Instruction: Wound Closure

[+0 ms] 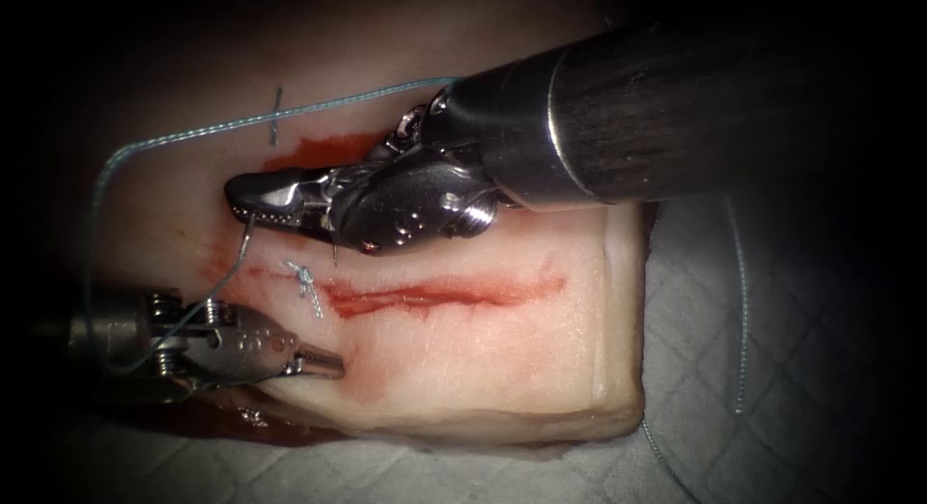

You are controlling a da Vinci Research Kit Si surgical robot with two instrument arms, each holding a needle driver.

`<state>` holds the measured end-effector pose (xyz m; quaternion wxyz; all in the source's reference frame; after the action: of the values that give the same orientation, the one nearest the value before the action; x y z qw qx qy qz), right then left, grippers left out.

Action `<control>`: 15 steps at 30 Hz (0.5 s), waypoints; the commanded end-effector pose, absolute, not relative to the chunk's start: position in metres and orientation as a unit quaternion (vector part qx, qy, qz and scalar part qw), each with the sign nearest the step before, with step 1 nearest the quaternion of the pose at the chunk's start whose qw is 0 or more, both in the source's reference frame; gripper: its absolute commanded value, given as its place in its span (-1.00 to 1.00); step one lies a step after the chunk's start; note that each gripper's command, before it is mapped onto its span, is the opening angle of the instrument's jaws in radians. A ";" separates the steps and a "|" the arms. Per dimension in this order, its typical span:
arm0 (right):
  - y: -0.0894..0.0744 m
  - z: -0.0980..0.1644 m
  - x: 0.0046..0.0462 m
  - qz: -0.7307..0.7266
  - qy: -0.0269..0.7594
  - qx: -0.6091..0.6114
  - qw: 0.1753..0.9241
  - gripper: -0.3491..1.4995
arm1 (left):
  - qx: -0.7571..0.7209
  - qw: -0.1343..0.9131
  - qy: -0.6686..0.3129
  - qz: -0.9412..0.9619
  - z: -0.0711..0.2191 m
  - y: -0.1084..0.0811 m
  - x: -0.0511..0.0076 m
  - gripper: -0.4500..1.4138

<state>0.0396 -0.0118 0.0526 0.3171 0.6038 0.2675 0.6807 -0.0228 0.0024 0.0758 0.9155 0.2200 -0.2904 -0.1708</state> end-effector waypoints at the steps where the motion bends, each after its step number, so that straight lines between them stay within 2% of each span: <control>1: -0.012 0.053 0.0406 0.678 0.270 0.605 0.318 -1.00 | 0.220 0.915 -0.291 -0.171 0.076 0.002 -0.0233 -0.98; 15: -0.012 0.056 0.0406 0.679 0.269 0.601 0.324 -1.00 | 0.220 0.915 -0.291 -0.170 0.076 0.002 -0.0233 -0.96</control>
<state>0.0397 -0.0125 0.0554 0.3232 0.6007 0.2679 0.6804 -0.0227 0.0024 0.0758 0.9154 0.2204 -0.2904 -0.1706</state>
